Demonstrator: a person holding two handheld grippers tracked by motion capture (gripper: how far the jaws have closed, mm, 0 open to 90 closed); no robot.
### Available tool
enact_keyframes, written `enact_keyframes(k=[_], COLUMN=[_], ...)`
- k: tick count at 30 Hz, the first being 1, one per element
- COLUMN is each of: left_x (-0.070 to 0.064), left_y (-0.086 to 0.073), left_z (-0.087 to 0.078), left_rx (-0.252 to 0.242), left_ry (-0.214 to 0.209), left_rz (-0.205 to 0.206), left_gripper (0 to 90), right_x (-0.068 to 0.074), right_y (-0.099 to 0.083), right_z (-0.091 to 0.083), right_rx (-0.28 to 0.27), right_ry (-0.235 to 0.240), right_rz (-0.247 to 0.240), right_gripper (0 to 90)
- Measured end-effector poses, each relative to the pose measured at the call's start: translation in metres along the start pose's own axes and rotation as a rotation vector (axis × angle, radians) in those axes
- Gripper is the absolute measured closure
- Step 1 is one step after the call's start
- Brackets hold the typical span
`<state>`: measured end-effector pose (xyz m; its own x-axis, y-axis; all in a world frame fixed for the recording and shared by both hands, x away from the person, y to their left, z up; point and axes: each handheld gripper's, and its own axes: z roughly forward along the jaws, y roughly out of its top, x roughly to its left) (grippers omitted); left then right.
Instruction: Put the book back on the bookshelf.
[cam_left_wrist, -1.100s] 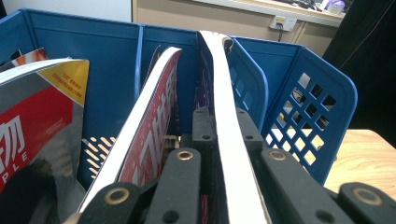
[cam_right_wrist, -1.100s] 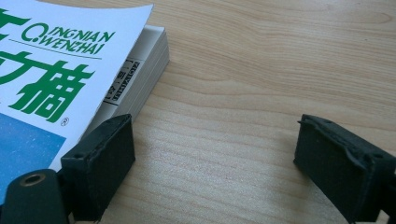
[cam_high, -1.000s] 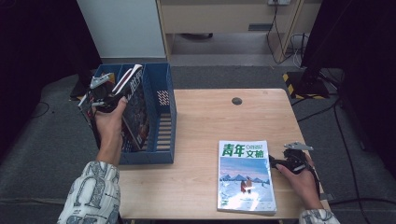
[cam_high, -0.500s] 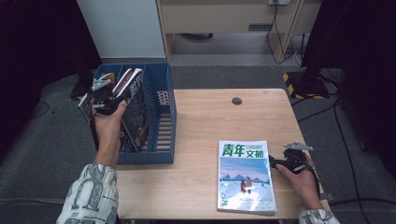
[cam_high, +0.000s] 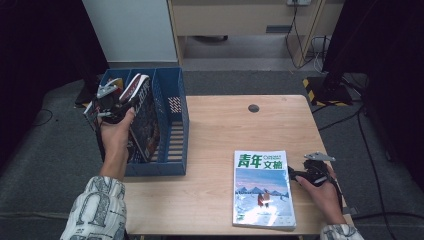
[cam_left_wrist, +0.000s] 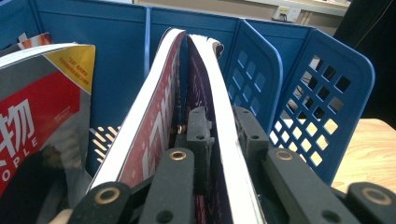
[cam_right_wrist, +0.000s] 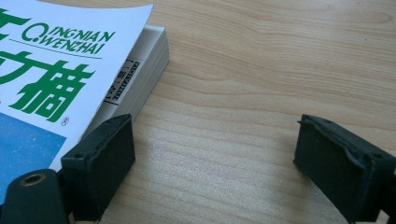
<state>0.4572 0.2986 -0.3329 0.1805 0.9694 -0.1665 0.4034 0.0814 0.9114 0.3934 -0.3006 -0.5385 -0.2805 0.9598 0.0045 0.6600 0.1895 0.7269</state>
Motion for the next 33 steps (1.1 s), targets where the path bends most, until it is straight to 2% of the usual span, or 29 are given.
enact_keyframes(k=[10,13,22,27,33], left_x=[0.002,0.001,0.010,0.012,0.011], left_y=[0.002,0.003,0.006,0.013,0.024], left_z=[-0.005,-0.007,-0.015,-0.022,-0.035], left_rx=[-0.031,-0.045,-0.066,-0.076,-0.093], left_ry=[-0.003,0.002,0.000,-0.007,-0.020], left_rz=[0.001,0.013,-0.001,-0.010,0.007], left_gripper=[75.1,74.1,71.1,69.8,66.4], right_x=[0.000,0.000,0.000,0.000,0.000], right_y=[0.000,0.000,0.000,0.000,0.000], right_z=[0.000,0.000,0.000,0.000,0.000], right_rx=[0.000,0.001,0.000,0.000,0.001], right_ry=[0.000,0.000,-0.001,-0.002,-0.001], right_rz=[0.000,0.002,0.003,0.005,0.004], right_gripper=[12.2,12.2,12.2,12.2,12.2])
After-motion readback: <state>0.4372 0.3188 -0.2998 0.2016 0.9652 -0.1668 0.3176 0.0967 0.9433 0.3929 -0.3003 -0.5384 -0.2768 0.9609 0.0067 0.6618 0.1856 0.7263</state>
